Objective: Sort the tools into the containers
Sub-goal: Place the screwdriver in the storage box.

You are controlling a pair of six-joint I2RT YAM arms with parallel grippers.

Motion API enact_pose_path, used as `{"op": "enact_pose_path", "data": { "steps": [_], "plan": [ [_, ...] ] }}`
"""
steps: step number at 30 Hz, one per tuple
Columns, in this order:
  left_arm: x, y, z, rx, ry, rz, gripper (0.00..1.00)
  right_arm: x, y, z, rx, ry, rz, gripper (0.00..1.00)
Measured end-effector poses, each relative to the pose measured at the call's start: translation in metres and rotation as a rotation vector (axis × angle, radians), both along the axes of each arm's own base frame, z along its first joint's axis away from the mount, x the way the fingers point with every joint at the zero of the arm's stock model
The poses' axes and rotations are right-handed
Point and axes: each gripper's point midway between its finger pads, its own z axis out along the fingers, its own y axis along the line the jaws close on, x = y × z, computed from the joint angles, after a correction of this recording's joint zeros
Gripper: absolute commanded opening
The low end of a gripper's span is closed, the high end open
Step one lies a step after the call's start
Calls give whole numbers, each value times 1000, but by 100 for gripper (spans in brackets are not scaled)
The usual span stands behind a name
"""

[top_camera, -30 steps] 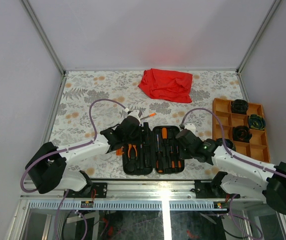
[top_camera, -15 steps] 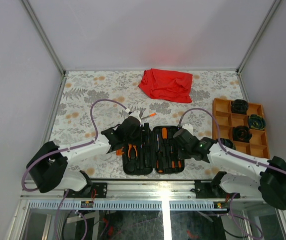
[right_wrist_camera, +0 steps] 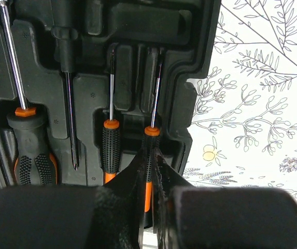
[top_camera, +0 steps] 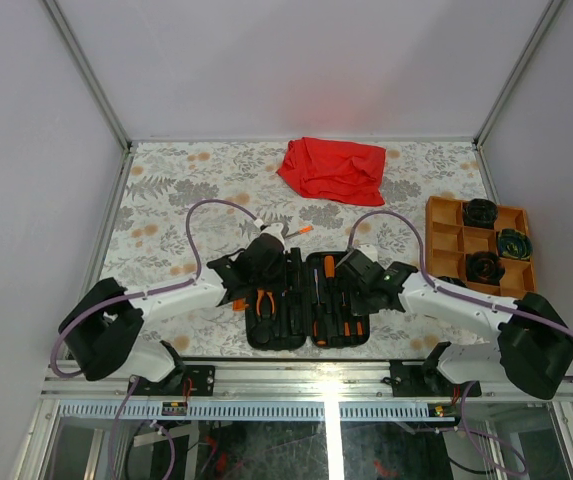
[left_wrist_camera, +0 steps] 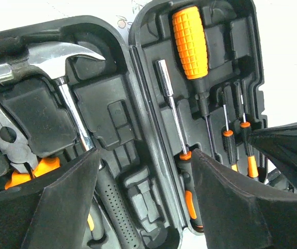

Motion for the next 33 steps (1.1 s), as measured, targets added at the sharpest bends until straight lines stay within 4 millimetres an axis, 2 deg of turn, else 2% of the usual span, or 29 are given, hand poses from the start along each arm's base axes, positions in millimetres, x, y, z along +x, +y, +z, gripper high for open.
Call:
{"op": "enact_pose_path", "data": {
  "steps": [6,10,13,18,21,24,25,29,33],
  "plan": [
    [-3,-5,-13,18,21,-17,67,-2,-1,-5,-37,33,8,1],
    [-7,-9,-22,21,29,-29,59,-4,0,-9,-66,33,19,0],
    [-12,-7,-32,35,43,-31,58,-5,0,-10,-80,20,19,0],
    [-14,-9,-34,29,28,-21,57,-5,-1,-10,-105,-8,18,1],
    [-14,-8,-33,30,19,-12,58,-3,1,-5,-84,-41,10,8],
    [-15,-8,-32,35,16,-13,59,-3,2,2,-47,-69,6,25],
    [-16,-8,-32,38,14,-15,60,-4,2,6,-36,-76,10,30],
    [-17,-4,-21,62,-9,-22,67,4,11,40,59,-184,37,38],
    [-4,-4,17,46,-96,-5,74,25,22,91,169,-354,48,43]
  ]
}}
